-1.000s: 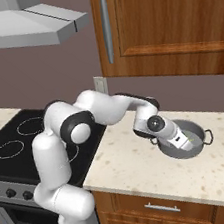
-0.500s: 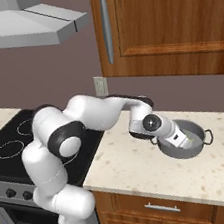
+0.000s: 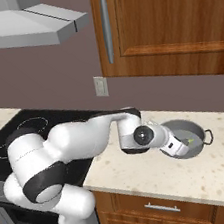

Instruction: Turn on the sink faucet. Then move the eggplant from the counter to the sink. Turn off the sink. Move the vegetable from the sink to the pot next to the stove. Finally move the pot to the rear right burner.

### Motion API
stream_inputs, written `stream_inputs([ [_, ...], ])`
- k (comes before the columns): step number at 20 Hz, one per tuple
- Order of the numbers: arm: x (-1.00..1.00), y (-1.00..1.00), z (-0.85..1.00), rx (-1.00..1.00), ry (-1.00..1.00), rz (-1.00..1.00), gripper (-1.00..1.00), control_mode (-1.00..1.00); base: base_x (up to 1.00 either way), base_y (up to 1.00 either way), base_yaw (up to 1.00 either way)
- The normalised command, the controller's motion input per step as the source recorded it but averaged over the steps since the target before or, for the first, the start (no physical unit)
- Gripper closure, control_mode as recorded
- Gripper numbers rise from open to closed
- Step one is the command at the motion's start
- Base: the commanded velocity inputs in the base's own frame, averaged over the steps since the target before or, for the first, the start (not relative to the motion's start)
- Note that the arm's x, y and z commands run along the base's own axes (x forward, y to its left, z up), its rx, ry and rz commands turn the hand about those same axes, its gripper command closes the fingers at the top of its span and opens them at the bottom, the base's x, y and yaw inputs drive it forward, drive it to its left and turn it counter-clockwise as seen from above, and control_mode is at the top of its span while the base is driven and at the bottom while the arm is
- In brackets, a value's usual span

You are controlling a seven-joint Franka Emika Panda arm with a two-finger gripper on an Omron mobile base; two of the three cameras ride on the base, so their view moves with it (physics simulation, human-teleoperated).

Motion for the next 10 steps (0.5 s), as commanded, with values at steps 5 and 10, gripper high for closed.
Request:
stream_inputs([
  [5, -0.32, 0.51, 0.81, 0.0, 0.01, 0.05, -1.0, -1.0, 0.0, 0.0, 0.0],
  [10, -0.15, 0.4, 1.0, 0.0, 0.0, 0.01, -1.0, -1.0, 0.0, 0.0, 0.0],
])
